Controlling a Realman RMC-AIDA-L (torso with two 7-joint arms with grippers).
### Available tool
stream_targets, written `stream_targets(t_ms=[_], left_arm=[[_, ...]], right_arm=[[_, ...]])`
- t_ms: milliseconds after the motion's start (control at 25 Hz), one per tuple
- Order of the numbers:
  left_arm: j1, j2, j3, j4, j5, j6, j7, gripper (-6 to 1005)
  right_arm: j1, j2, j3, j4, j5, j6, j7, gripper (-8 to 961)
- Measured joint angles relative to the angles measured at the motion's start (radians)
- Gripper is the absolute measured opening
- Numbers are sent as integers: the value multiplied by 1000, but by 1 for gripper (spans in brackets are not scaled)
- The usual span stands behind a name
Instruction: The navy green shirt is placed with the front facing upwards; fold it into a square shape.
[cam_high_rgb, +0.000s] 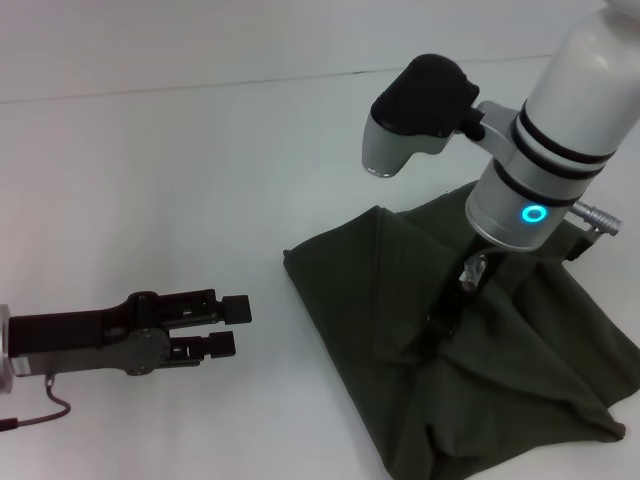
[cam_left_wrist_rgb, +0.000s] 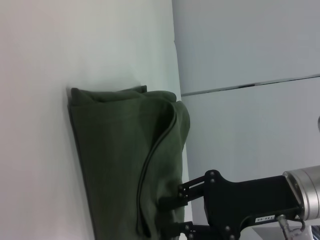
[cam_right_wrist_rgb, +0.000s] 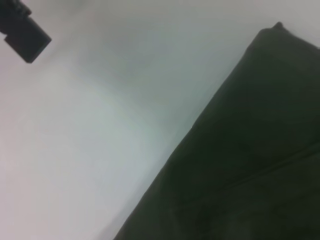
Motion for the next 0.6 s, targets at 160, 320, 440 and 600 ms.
stream_targets(t_ms=[160, 320, 440, 600], left_arm=[[1, 0, 0, 0, 0, 1, 5, 794], [1, 0, 0, 0, 0, 2, 6, 794], [1, 0, -1, 0, 0, 2, 6, 794], [1, 0, -2, 0, 0, 0, 6, 793]], right_arm=[[-7, -2, 2, -17, -2, -1, 3, 369], [-9, 0, 4, -26, -28, -2, 3, 369], [-10, 2, 4, -27, -40, -4, 4, 369], [-9, 3, 5, -28, -31, -22, 12, 368]])
